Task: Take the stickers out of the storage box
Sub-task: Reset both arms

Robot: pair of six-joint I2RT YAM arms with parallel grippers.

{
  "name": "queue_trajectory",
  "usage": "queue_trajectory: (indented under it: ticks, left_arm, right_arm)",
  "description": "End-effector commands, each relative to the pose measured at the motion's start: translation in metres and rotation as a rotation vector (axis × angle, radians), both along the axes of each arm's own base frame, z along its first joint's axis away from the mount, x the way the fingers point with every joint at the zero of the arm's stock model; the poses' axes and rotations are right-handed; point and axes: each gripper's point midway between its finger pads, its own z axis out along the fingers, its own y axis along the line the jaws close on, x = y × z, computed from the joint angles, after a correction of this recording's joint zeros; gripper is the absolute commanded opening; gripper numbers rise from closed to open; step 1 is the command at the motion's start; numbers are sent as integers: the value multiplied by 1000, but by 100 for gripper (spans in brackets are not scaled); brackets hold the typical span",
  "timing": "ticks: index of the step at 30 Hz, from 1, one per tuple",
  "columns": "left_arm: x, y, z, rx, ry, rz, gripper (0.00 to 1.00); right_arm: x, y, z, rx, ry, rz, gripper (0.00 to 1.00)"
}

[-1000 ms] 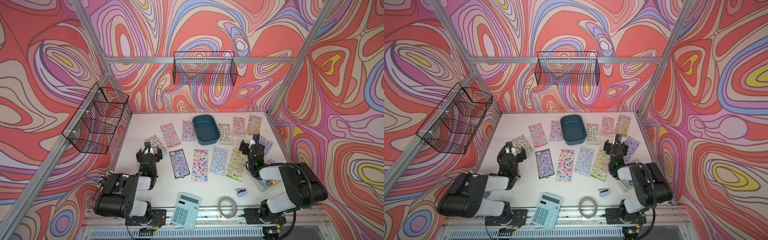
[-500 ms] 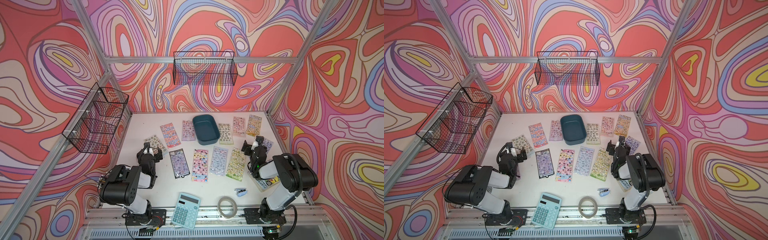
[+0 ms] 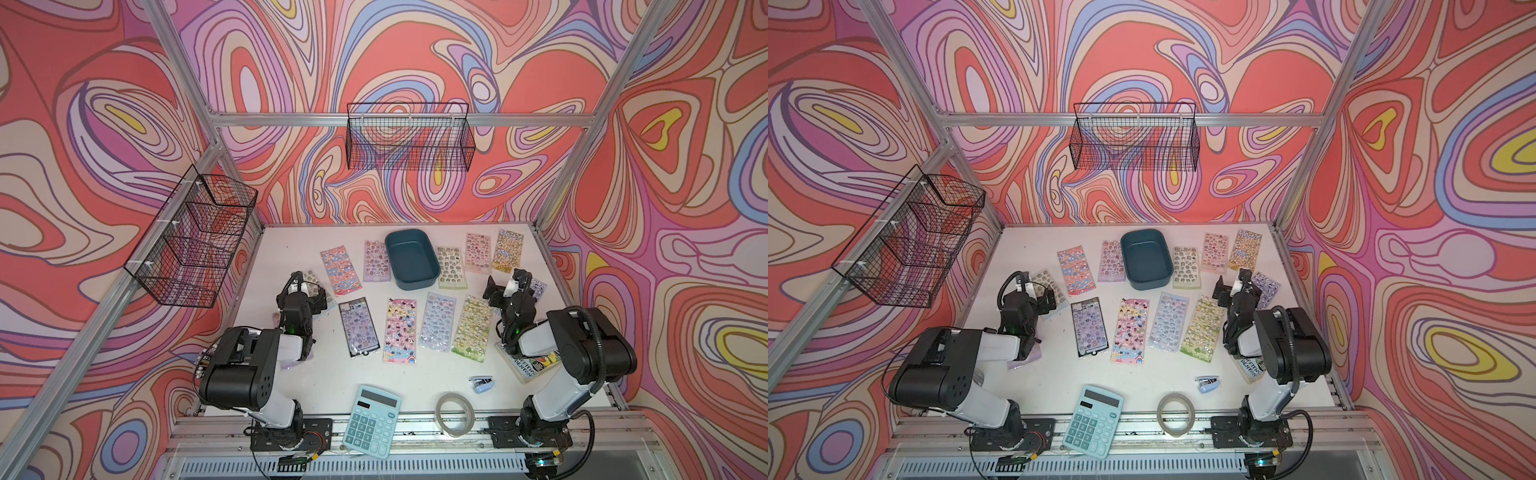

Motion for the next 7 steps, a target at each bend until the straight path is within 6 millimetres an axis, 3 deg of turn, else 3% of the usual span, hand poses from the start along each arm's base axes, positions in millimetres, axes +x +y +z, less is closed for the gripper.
queue_trajectory:
  ticks: [1, 7]
  left_arm:
    - [0, 2, 1, -2, 5, 0, 100]
    - [0, 2, 1, -4, 3, 3, 100]
  right_arm:
    - [9, 3, 0, -20, 16, 8, 98]
    - [4, 4, 3, -23, -3, 17, 98]
